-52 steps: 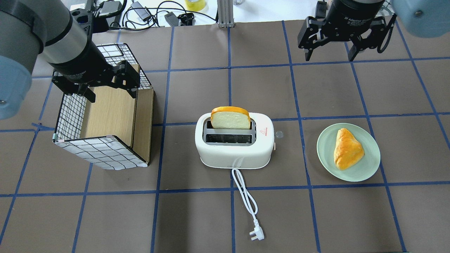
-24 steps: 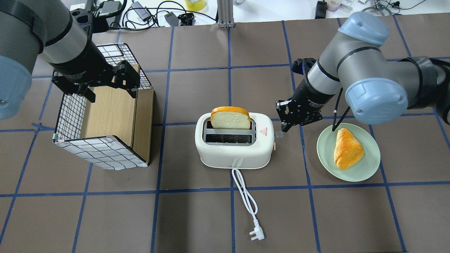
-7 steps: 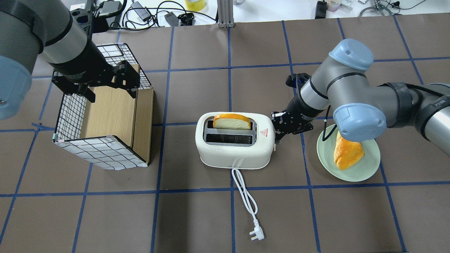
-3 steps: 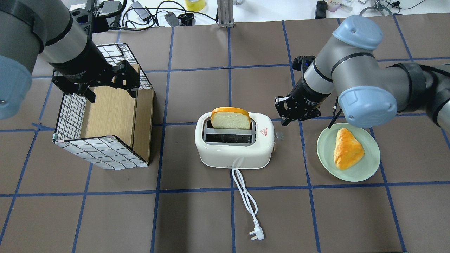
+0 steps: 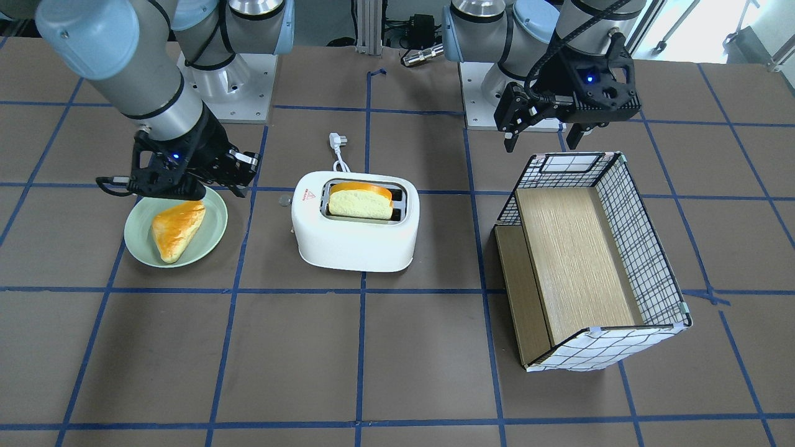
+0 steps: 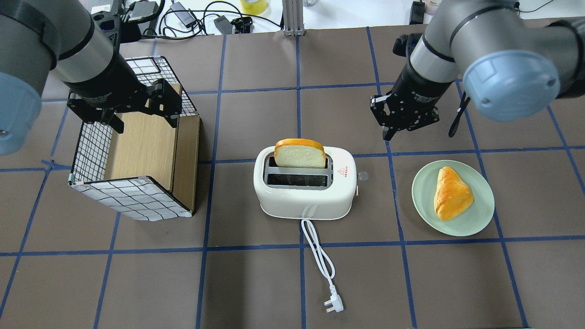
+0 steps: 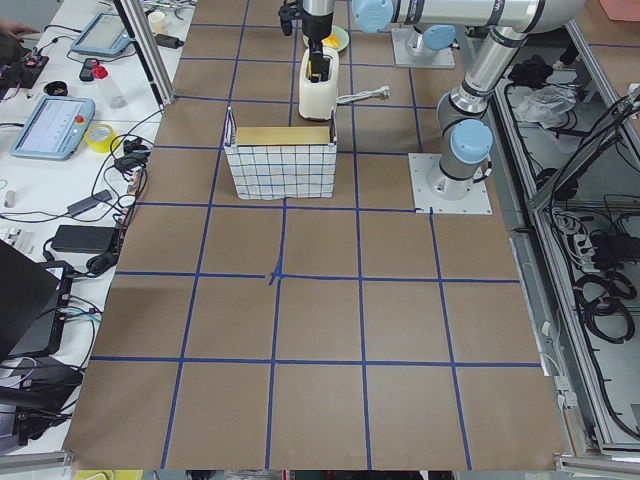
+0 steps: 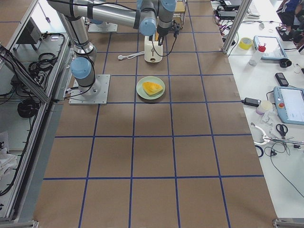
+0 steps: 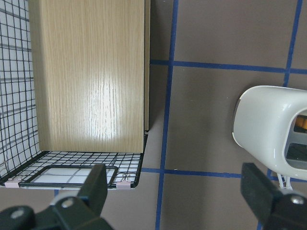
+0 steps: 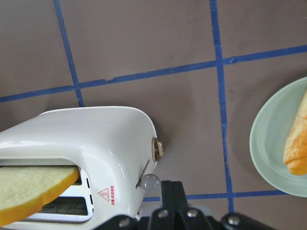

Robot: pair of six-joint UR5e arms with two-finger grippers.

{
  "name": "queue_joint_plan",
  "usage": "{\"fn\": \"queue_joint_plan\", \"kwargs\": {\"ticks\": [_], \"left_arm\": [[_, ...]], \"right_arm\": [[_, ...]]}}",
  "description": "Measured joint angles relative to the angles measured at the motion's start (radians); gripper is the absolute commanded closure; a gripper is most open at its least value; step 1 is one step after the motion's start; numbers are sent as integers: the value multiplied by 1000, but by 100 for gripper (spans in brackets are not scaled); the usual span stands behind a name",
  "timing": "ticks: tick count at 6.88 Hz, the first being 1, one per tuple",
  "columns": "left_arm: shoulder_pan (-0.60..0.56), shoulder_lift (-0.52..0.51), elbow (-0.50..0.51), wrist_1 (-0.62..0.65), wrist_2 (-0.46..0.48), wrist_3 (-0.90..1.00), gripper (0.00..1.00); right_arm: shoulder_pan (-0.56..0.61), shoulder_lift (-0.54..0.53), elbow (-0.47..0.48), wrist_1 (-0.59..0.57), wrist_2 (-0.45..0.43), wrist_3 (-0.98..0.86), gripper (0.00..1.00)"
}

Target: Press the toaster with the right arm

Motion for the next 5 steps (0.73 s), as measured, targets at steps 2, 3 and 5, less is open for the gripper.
{"fn": "queue_joint_plan", "kwargs": {"ticks": [2, 3, 5], "left_arm": [[0, 0, 0, 0, -1, 0, 0], [0, 0, 0, 0, 0, 0, 0], [0, 0, 0, 0, -1, 0, 0]], "right_arm": [[0, -2, -142, 104, -89, 0, 50], [0, -2, -166, 102, -115, -4, 17], [0, 2, -169, 23, -149, -17, 0]]}}
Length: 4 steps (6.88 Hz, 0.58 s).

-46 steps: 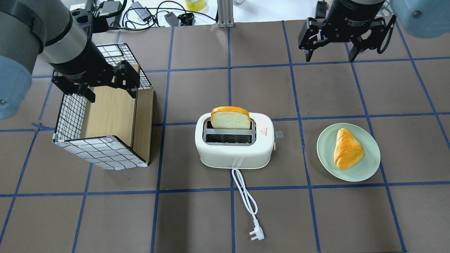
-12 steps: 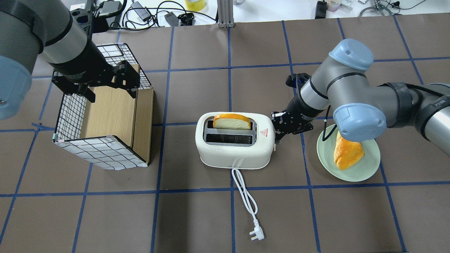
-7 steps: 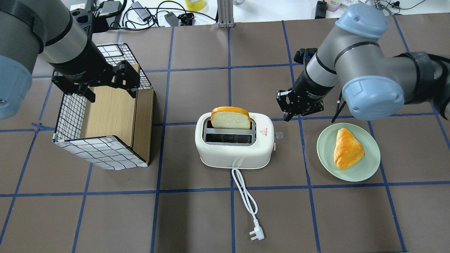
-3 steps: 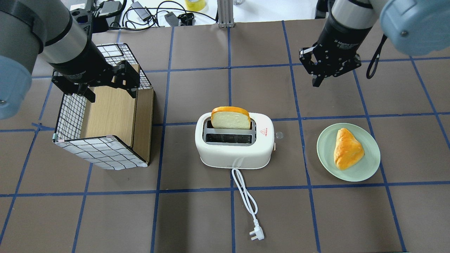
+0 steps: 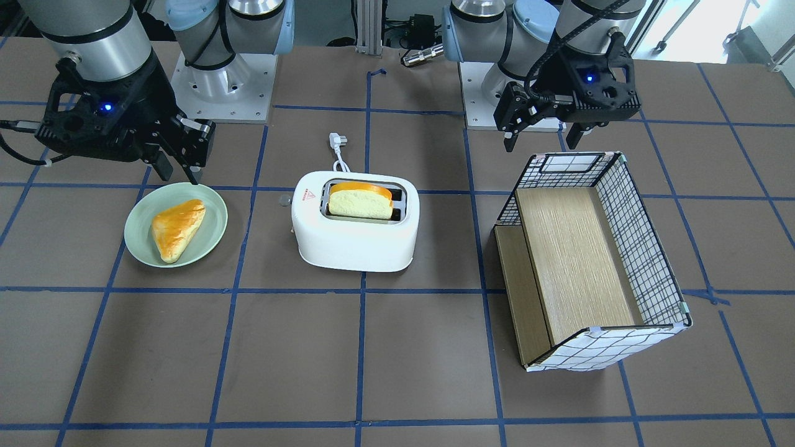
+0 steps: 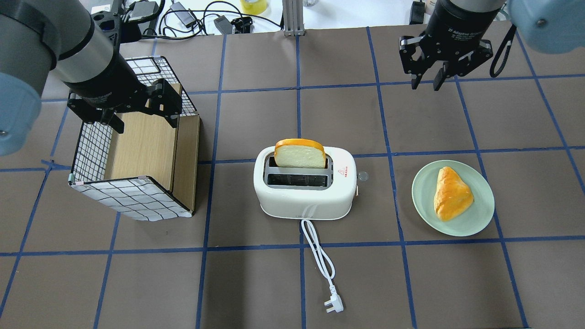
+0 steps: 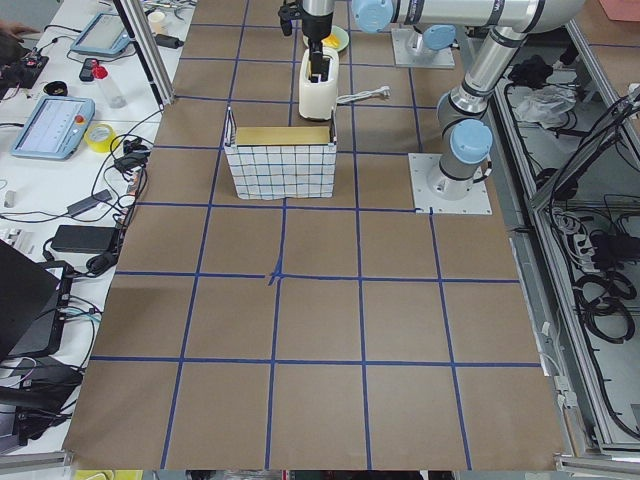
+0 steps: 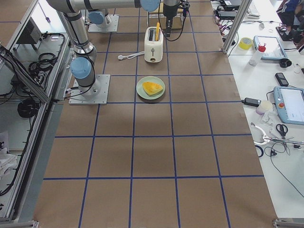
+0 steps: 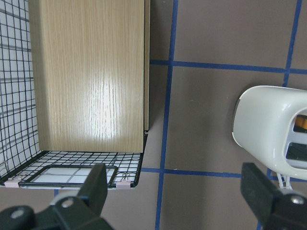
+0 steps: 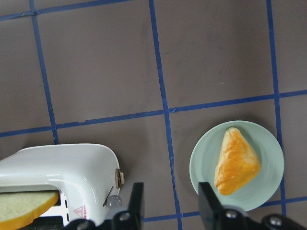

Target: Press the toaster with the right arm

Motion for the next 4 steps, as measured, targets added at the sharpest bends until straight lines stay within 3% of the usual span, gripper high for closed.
{"fn": "queue_joint_plan", "kwargs": {"ticks": [4], "left_arm": [[0, 0, 0, 0, 0, 0, 0]], "right_arm": [[1, 1, 4, -56, -2, -3, 0]]}}
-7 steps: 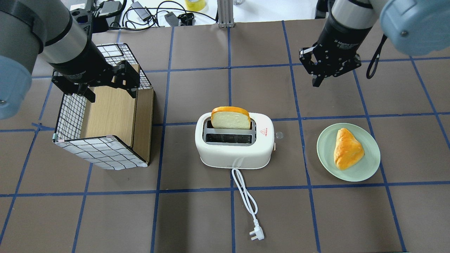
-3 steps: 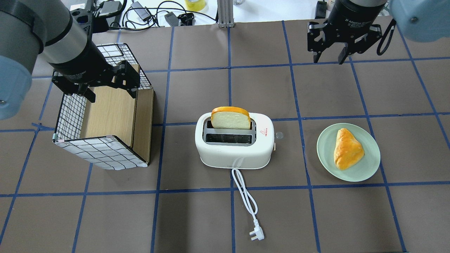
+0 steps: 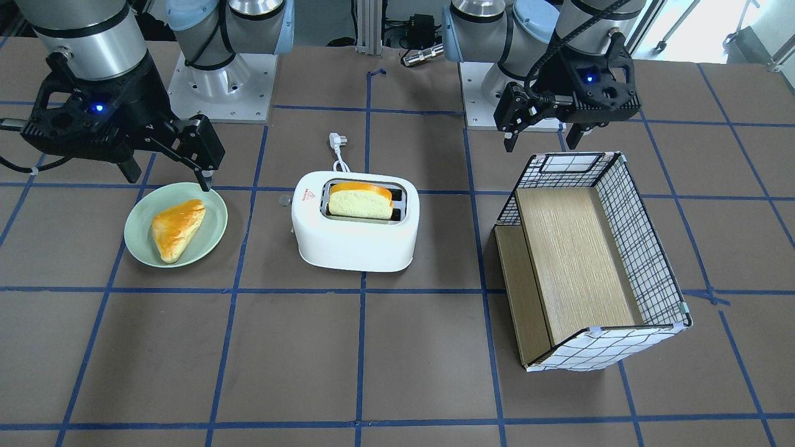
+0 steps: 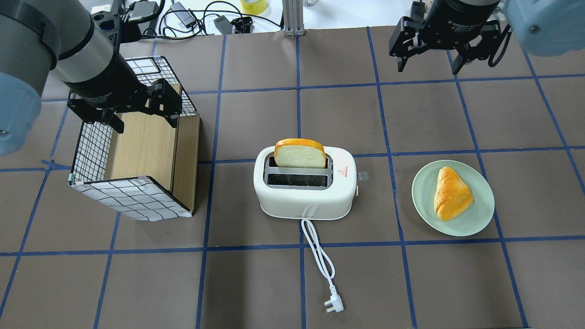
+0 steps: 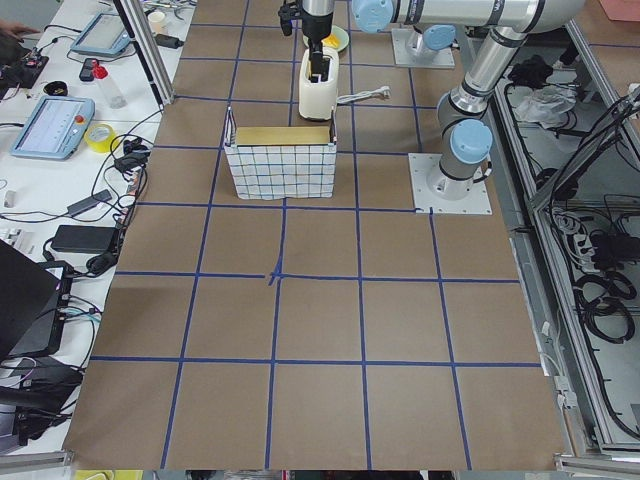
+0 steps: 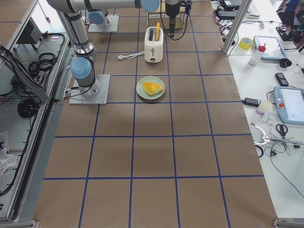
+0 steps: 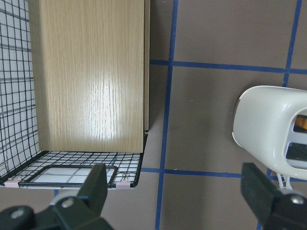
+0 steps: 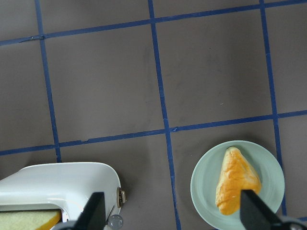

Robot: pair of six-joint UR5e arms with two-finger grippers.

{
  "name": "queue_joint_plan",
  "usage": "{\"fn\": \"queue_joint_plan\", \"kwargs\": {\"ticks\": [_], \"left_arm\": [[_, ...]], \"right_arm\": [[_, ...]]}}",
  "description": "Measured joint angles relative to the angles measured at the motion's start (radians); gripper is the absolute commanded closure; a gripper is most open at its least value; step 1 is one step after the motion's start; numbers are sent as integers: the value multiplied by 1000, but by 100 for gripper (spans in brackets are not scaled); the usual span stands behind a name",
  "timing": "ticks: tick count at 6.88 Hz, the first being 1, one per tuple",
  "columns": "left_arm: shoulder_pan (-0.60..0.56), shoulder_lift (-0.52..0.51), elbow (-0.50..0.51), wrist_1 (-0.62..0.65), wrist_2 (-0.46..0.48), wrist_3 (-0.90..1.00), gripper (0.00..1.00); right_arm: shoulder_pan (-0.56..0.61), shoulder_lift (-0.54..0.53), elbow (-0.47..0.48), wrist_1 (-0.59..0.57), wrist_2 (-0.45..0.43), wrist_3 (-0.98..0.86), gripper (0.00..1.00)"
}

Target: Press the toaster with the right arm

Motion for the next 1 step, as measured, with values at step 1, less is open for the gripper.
{"fn": "queue_joint_plan", "kwargs": {"ticks": [1], "left_arm": [[0, 0, 0, 0, 0, 0, 0]], "right_arm": [[0, 1, 1, -2, -1, -1, 0]]}}
